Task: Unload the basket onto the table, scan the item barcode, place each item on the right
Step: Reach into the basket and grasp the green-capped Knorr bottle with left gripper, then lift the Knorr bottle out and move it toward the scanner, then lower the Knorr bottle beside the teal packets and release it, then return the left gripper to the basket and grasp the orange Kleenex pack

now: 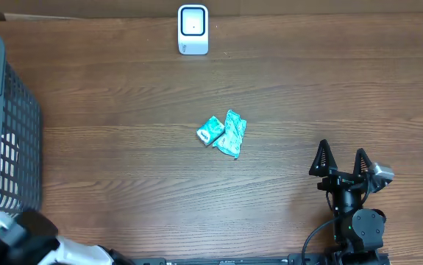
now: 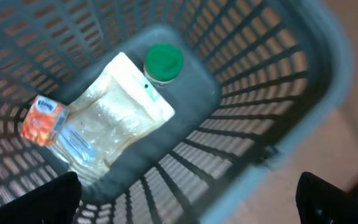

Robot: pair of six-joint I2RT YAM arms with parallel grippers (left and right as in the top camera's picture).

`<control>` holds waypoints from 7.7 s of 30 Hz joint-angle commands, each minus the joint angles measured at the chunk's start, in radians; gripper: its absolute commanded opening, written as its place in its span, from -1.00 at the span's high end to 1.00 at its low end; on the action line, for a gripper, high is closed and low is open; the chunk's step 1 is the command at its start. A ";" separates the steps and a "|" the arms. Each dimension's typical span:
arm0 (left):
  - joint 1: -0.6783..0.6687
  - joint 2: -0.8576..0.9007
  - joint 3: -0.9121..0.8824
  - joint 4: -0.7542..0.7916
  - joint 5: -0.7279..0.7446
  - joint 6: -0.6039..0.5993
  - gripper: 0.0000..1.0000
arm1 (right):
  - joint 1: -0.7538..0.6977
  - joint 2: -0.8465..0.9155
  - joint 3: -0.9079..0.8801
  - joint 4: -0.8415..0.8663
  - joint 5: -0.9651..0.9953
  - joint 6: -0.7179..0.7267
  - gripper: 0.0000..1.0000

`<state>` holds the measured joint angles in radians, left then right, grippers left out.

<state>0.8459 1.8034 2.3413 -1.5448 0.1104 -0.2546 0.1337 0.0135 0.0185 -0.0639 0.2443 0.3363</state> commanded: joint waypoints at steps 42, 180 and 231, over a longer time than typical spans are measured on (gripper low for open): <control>-0.010 0.637 -0.003 0.416 -0.005 0.338 -0.60 | 0.008 -0.011 -0.011 0.006 0.013 -0.008 -1.00; -1.096 -0.027 -1.032 0.698 0.075 -0.015 -0.79 | 0.008 -0.011 -0.011 0.006 0.013 -0.008 -0.99; 0.118 -0.062 -0.261 0.005 -0.096 -0.003 -1.00 | 0.008 -0.011 -0.011 0.006 0.013 -0.008 -1.00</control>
<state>0.9565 1.7420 2.1399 -1.5684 0.0467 -0.2451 0.1337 0.0128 0.0185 -0.0643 0.2440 0.3359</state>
